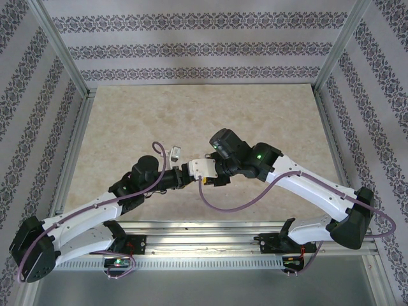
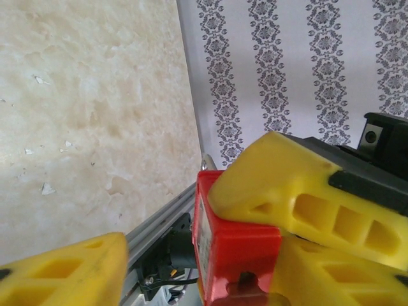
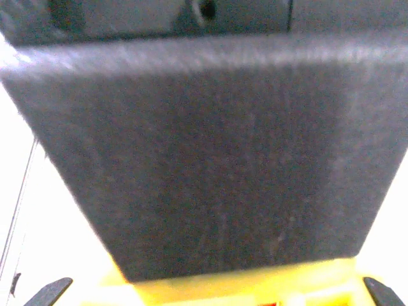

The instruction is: Unlock with the key

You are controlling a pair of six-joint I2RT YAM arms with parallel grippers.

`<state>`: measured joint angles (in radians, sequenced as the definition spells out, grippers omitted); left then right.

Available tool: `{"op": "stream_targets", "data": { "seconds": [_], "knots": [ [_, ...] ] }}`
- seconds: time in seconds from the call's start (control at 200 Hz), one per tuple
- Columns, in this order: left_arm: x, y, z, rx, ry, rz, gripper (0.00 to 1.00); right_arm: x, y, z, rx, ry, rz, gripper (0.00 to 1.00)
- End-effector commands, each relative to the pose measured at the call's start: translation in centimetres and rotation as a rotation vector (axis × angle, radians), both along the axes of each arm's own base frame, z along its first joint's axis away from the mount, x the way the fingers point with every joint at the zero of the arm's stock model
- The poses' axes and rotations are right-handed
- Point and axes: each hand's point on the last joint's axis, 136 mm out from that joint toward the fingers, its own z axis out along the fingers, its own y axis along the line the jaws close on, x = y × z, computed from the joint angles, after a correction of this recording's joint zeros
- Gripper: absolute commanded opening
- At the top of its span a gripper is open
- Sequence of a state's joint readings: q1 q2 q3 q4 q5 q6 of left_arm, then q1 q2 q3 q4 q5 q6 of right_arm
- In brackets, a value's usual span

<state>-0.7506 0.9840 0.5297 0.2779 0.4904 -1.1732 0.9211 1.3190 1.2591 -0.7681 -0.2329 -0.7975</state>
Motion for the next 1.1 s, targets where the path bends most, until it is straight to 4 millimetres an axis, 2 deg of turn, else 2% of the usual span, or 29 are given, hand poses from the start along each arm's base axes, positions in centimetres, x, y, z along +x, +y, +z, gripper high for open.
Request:
{"op": "stream_targets", "data": {
  "seconds": [0.0,0.125,0.44,0.52,0.585,0.645,0.694,0.854,0.964,1.044,1.099],
  "knots": [
    [0.6,-0.2,1.7,-0.031,-0.066,-0.002,0.53,-1.4,0.4,0.7,0.038,0.042,0.026,0.00],
    [0.7,-0.2,1.5,-0.015,-0.068,-0.002,0.40,-1.6,0.4,0.5,0.036,0.061,0.024,0.00],
    [0.6,0.0,1.3,0.003,-0.076,-0.005,0.23,-1.5,0.8,0.4,0.051,0.135,-0.023,0.00],
    [0.5,0.2,1.2,0.012,-0.083,-0.001,0.18,-1.3,0.8,0.9,0.077,0.182,-0.057,0.12],
    [0.5,0.4,1.0,0.014,-0.088,0.003,0.13,-1.0,0.6,1.2,0.098,0.206,-0.081,0.18],
    [0.6,0.7,0.9,0.017,-0.090,0.012,0.11,-0.7,0.3,1.4,0.116,0.211,-0.101,0.30],
    [0.7,0.9,0.8,0.017,-0.090,0.014,0.10,-0.5,0.0,1.6,0.133,0.220,-0.116,0.43],
    [1.4,2.0,0.4,0.017,-0.102,0.035,0.08,1.0,-1.5,2.3,0.229,0.266,-0.241,0.63],
    [2.0,3.2,0.3,-0.002,-0.110,0.060,0.08,3.9,-3.0,3.2,0.355,0.355,-0.456,0.67],
    [2.5,4.0,0.7,-0.019,-0.132,0.082,0.08,6.3,-4.0,3.4,0.466,0.539,-0.690,0.66],
    [2.8,4.4,1.3,-0.044,-0.153,0.095,0.08,7.2,-4.5,2.9,0.505,0.661,-0.797,0.61]
  ]
}}
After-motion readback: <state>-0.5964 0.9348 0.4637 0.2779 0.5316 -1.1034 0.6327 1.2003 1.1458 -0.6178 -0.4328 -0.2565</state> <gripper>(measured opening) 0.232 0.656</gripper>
